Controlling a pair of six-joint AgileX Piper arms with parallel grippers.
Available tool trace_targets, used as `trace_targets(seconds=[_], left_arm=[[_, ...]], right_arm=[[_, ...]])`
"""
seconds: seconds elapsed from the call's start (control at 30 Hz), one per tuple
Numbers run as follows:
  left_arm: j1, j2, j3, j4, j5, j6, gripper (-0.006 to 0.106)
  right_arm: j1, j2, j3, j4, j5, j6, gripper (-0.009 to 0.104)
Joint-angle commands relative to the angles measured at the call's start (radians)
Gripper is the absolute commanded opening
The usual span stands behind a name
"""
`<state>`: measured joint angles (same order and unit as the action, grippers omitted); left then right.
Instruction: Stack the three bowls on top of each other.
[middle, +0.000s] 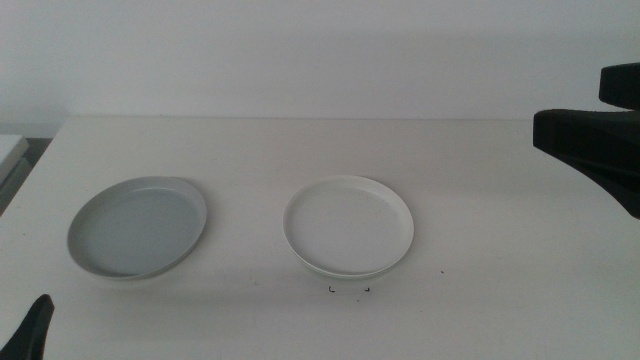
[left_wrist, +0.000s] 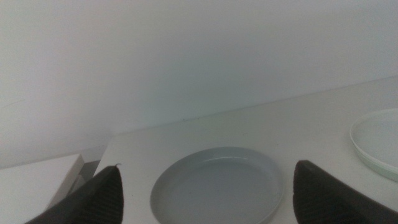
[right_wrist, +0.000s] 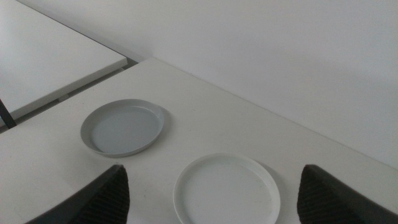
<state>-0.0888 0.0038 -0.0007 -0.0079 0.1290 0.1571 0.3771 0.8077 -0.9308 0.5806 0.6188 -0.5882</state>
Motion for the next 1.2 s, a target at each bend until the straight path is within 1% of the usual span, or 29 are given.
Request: trace_targets(seconds=[0.0,0.07,0.3,0.43,0.53,0.67,0.77,0.87,0.93,1.07,1.17], left_arm=[[0.001,-0.004,0.001,0.016,-0.014,-0.003,0.094],[0.022,-0.004,0.001,0.028,-0.014,0.002,0.094],[0.156,-0.004,-0.001,0.019,-0.014,-0.009,0.094],[0.215,0.162,-0.138,-0.009,0.028,-0.009,0.094],[0.244,0.327,-0.297,-0.045,0.169,-0.009,0.094],[0.248,0.537,-0.513,-0.048,0.432,-0.009,0.094],[0.248,0.678,-0.644,-0.061,0.649,-0.009,0.094],[0.248,0.795,-0.728,-0.074,0.772,0.023,0.094],[0.248,0.857,-0.751,-0.089,0.754,0.056,0.094],[0.248,0.948,-0.755,-0.092,0.629,0.052,0.094],[0.248,0.995,-0.755,-0.17,0.578,0.02,0.094]], right_arm=[[0.0,-0.004,0.004,0.001,-0.012,-0.003,0.093],[0.0,-0.004,0.004,0.001,-0.012,-0.003,0.093],[0.0,-0.004,0.004,0.001,-0.012,-0.003,0.093],[0.0,-0.004,0.004,0.001,-0.012,-0.003,0.093],[0.0,-0.004,0.004,0.001,-0.012,-0.003,0.093],[0.0,-0.004,0.004,0.001,-0.012,-0.003,0.093],[0.0,-0.004,0.004,0.001,-0.012,-0.003,0.093],[0.0,-0.004,0.004,0.001,-0.012,-0.003,0.093],[0.0,-0.004,0.004,0.001,-0.012,-0.003,0.093],[0.0,-0.004,0.004,0.001,-0.012,-0.003,0.093],[0.0,-0.004,0.004,0.001,-0.012,-0.003,0.093]])
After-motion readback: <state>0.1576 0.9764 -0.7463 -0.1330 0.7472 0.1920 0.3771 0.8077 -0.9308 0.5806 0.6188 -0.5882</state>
